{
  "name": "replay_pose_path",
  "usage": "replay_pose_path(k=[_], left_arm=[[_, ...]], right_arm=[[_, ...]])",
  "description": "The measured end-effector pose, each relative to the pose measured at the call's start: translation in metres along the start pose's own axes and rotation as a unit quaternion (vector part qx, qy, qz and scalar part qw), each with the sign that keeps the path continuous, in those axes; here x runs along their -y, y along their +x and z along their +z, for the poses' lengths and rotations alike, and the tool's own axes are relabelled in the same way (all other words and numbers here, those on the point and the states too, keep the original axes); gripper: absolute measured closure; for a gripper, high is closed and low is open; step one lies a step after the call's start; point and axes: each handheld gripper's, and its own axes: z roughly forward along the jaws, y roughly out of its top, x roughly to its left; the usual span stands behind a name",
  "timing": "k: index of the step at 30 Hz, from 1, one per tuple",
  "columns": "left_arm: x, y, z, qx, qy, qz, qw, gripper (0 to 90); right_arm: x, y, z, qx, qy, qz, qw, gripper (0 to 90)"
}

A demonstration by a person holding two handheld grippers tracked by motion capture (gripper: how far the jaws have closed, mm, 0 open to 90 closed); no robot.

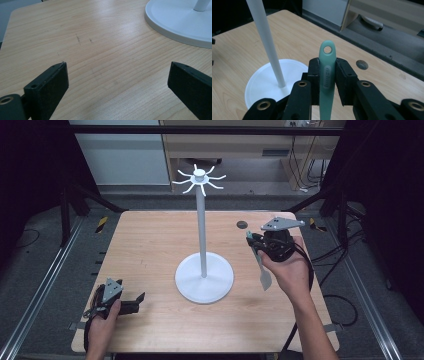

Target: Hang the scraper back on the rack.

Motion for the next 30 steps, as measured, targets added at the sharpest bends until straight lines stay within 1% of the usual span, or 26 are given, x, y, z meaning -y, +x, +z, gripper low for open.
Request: replay_pose_path(k=[4, 7, 9, 13, 18, 21, 25, 26, 28, 30], left_arm=[[0.000, -0.001, 0.000, 0.001, 0.000, 0.001, 1.0000, 2.9], [0.000, -0.001, 0.000, 0.001, 0.001, 0.001, 1.0000, 2.9], [0.000, -0.001, 0.000, 0.001, 0.001, 0.001, 1.0000, 2.9], [0.000, -0.002, 0.000, 0.001, 0.000, 0.001, 1.0000, 3.0], [0.000, -0.002, 0.000, 0.001, -0.001, 0.000, 1.0000, 2.9], [0.000, -0.001, 0.000, 0.000, 0.000, -0.001, 1.0000, 2.9], [0.001, -0.001, -0.001, -0.002, 0.000, 0.000, 1.0000, 2.9], [0.001, -0.001, -0.001, -0.002, 0.000, 0.000, 1.0000, 2.9], [0.001, 0.000, -0.001, -0.003, -0.001, -0.002, 1.0000, 2.9], [0.001, 0.001, -0.001, -0.003, -0.001, -0.003, 1.0000, 2.9]], right_arm=[[-0.001, -0.001, -0.003, 0.015, -0.019, 0.003, 0.9997, 74.9], [-0.003, -0.001, -0.004, 0.014, -0.029, 0.006, 0.9995, 74.8], [-0.005, 0.000, -0.004, 0.011, -0.029, 0.002, 0.9995, 74.8], [-0.009, 0.003, -0.006, 0.008, -0.037, 0.003, 0.9993, 74.8], [-0.015, 0.007, -0.009, 0.012, -0.052, 0.000, 0.9986, 74.8], [-0.020, 0.009, -0.011, 0.008, -0.058, 0.003, 0.9983, 74.8], [-0.027, 0.013, -0.014, 0.001, -0.068, -0.003, 0.9977, 74.8], [-0.029, 0.015, -0.015, 0.001, -0.071, -0.003, 0.9974, 74.8], [-0.032, 0.016, -0.017, 0.001, -0.079, -0.010, 0.9968, 74.8], [-0.034, 0.018, -0.019, 0.002, -0.083, -0.009, 0.9965, 74.8]])
